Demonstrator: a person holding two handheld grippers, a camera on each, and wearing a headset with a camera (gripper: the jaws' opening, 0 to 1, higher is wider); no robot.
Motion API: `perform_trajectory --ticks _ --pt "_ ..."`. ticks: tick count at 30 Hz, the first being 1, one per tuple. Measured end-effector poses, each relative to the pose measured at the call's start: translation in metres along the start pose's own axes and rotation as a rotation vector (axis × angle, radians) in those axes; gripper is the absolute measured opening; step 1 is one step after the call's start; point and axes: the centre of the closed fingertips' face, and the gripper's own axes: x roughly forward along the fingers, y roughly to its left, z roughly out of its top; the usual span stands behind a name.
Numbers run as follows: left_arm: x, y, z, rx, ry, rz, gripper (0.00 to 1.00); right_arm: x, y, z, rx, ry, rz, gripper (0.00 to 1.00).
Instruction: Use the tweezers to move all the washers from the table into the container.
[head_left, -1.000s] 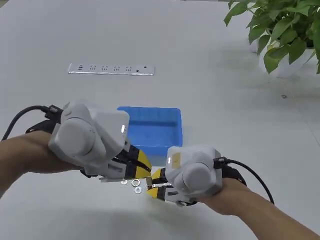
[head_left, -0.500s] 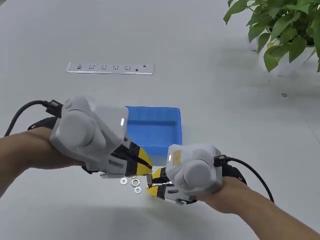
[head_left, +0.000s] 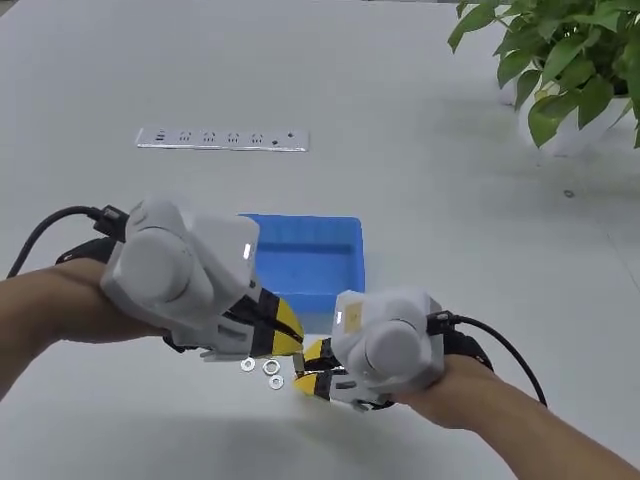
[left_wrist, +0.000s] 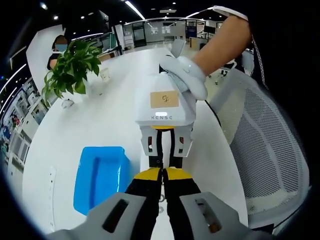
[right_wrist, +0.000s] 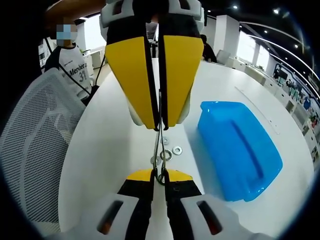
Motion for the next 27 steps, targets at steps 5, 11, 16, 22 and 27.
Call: perform_trajectory --ticks 5,11,16,22,27 --pt "-0.001 -0.001 0.002 0.001 0.001 -0.005 0.05 -0.002 0.002 0.000 -0.002 0.000 -0.002 0.10" --pt "-0.006 -0.002 0.006 0.010 0.002 -0.005 0.05 -0.007 0.002 0.005 -0.007 -0.005 -0.005 0.10" --pt "-0.012 -0.001 0.011 0.012 0.001 0.004 0.05 -0.012 0.002 0.011 -0.015 -0.004 -0.008 0.10" --pt "-0.020 -0.001 0.018 0.013 -0.002 0.007 0.05 -0.020 0.003 0.019 -0.029 -0.003 -0.008 0.10" --pt "-0.026 0.000 0.024 0.007 -0.007 0.011 0.05 -0.026 0.002 0.025 -0.030 -0.008 -0.005 0.10"
